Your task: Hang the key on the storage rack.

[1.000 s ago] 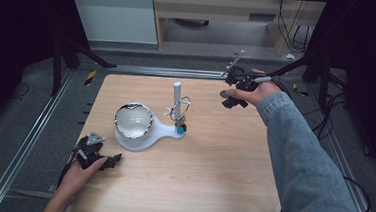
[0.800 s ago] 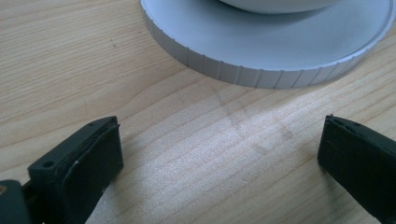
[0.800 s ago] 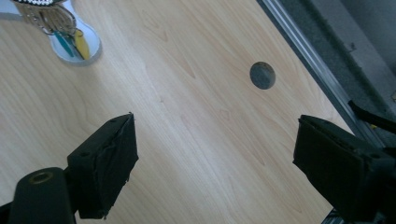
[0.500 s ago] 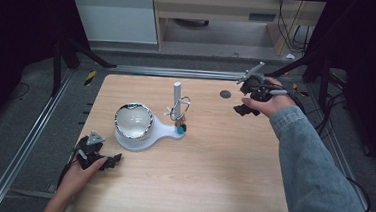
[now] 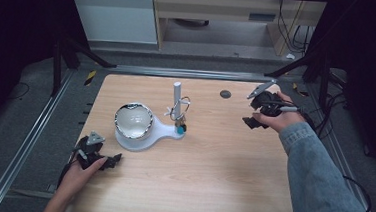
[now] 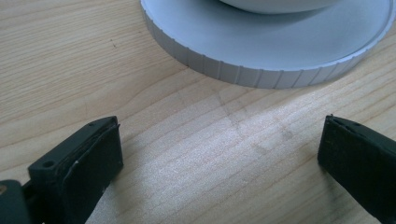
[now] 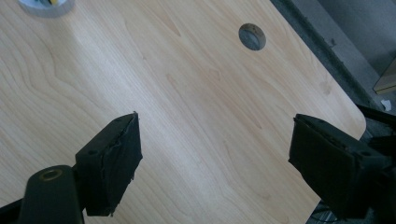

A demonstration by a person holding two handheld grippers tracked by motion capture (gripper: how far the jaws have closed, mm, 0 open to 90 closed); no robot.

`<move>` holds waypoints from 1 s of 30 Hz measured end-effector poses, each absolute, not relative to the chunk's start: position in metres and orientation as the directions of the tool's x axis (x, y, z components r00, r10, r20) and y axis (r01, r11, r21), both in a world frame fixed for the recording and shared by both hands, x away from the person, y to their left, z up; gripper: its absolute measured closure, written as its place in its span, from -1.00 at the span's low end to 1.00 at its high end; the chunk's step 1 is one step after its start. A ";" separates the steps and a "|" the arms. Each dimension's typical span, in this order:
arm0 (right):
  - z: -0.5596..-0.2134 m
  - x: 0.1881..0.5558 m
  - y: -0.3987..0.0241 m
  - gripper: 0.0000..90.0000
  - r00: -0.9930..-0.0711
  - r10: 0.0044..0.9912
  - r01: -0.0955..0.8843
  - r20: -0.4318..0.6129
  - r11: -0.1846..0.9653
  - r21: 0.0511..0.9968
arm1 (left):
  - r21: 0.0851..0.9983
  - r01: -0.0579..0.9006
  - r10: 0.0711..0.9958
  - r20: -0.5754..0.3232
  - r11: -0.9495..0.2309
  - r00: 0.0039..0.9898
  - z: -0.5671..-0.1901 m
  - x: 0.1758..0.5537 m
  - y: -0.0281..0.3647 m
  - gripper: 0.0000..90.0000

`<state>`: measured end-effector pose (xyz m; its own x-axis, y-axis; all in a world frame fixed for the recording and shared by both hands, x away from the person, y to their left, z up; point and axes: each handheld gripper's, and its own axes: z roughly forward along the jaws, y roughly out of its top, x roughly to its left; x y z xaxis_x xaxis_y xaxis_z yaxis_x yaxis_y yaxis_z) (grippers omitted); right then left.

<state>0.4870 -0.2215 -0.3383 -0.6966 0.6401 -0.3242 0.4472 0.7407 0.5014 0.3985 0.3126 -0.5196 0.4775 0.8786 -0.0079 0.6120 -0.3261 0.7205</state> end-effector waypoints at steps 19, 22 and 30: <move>-0.399 0.460 -0.238 -0.62 -0.688 0.655 0.452 -0.314 0.724 0.521 | 0.721 0.612 0.879 -0.007 -0.326 0.476 -0.520 0.398 0.313 -1.00; -0.411 0.456 -0.239 -0.62 -0.694 0.653 0.450 -0.305 0.723 0.525 | 0.721 0.612 0.879 -0.007 -0.326 0.476 -0.520 0.398 0.313 -1.00; -0.441 0.448 -0.234 -0.68 -0.733 0.633 0.456 -0.249 0.729 0.511 | 0.718 0.612 0.878 -0.005 -0.330 0.479 -0.519 0.398 0.313 -1.00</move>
